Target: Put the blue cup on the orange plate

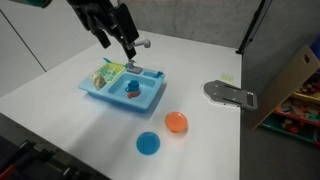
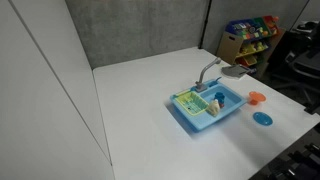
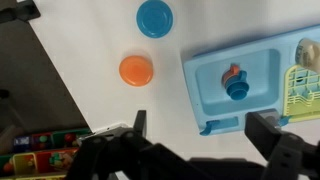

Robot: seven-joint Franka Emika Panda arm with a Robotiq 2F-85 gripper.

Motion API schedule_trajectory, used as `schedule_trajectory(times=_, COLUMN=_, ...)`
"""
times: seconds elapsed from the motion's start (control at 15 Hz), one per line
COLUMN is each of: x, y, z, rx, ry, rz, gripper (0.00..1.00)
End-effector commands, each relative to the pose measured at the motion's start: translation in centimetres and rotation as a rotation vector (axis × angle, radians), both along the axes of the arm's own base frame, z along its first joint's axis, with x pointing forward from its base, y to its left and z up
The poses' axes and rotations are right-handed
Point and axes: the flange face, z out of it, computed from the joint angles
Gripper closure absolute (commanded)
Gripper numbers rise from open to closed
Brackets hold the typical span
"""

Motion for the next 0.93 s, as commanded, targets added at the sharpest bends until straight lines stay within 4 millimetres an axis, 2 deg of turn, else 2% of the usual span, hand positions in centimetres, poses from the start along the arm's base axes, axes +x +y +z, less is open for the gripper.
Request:
schedule_trajectory(times=0.0, x=0.0, y=0.0, z=0.0, rx=0.0, ry=0.001, rz=0.0, gripper=0.0)
schedule_trajectory(times=0.2, x=0.6, y=0.2, z=-0.1, rx=-0.001, ry=0.009, rz=0.0, gripper=0.0)
schedule_trajectory(times=0.53, x=3.4, y=2.5, z=-1.1, rx=0.01, ry=0.042, rz=0.034, gripper=0.0)
schedule_trajectory(times=0.87, x=7.9, y=5.3, z=-2.8, rx=0.007, ry=0.079, rz=0.043, gripper=0.0)
